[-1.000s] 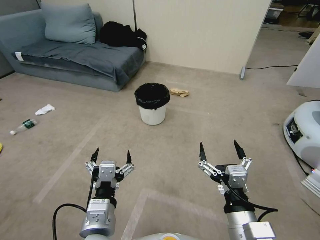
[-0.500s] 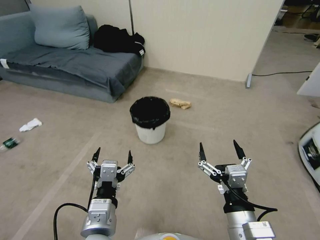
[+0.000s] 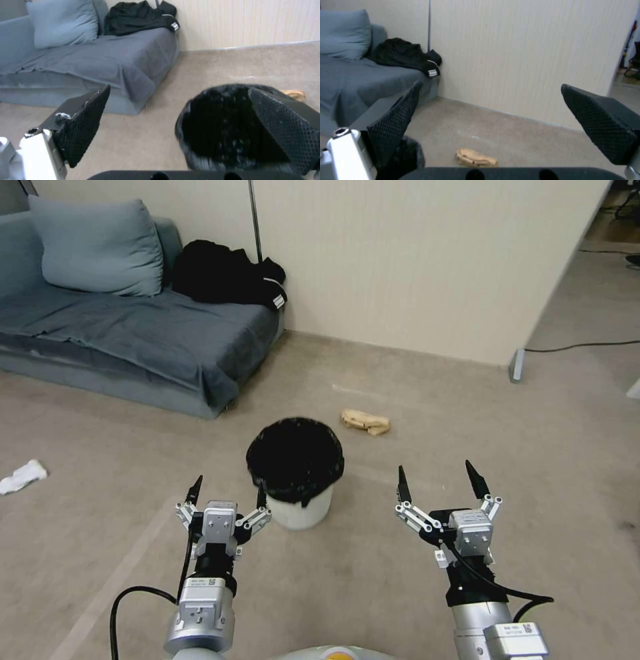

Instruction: Pick up the trash bin, then pick up the garbage from the floor and place it into the trash bin.

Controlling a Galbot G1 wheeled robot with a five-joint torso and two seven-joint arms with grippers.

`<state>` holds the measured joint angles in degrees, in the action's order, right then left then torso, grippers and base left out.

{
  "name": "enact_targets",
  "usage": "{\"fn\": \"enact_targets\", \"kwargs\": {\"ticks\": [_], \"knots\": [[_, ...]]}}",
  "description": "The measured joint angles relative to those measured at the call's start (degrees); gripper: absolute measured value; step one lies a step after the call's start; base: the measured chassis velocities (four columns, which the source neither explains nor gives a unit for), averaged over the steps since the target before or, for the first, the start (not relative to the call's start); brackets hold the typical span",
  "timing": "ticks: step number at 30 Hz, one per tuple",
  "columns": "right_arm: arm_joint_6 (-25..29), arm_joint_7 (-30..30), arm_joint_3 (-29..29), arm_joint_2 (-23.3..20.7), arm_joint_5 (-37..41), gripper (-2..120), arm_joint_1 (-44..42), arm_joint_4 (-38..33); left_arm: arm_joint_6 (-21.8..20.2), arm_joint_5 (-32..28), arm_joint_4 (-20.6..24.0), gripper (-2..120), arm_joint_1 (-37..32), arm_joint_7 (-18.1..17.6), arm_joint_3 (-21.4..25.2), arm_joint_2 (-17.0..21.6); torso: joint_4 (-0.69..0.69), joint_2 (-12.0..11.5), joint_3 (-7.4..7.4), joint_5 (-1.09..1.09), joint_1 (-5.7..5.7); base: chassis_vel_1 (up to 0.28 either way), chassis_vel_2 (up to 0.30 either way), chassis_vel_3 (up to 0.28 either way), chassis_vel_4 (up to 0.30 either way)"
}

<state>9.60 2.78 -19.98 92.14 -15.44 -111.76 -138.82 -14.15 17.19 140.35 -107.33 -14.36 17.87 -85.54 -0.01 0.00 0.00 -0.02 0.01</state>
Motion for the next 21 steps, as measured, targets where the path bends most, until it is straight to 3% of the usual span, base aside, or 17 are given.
{"fn": "enact_targets", "kwargs": {"ticks": [8, 21], "knots": [[0.23, 0.0, 0.0, 0.0, -0.53, 100, 0.03, 0.26, 0.03, 0.05, -0.12, 100, -0.01, -0.12, 0.0, 0.01, 0.01, 0.0, 0.02, 0.02, 0.01, -0.231, 0.228, 0.214, -0.227], [1.89, -0.2, 0.05, 0.0, -0.98, 100, 0.08, 1.03, 0.03, 0.01, -0.14, 100, -0.04, -0.2, -0.08, 0.05, 0.01, 0.0, -0.01, 0.02, -0.02, 0.016, -0.015, -0.02, 0.011]]}}
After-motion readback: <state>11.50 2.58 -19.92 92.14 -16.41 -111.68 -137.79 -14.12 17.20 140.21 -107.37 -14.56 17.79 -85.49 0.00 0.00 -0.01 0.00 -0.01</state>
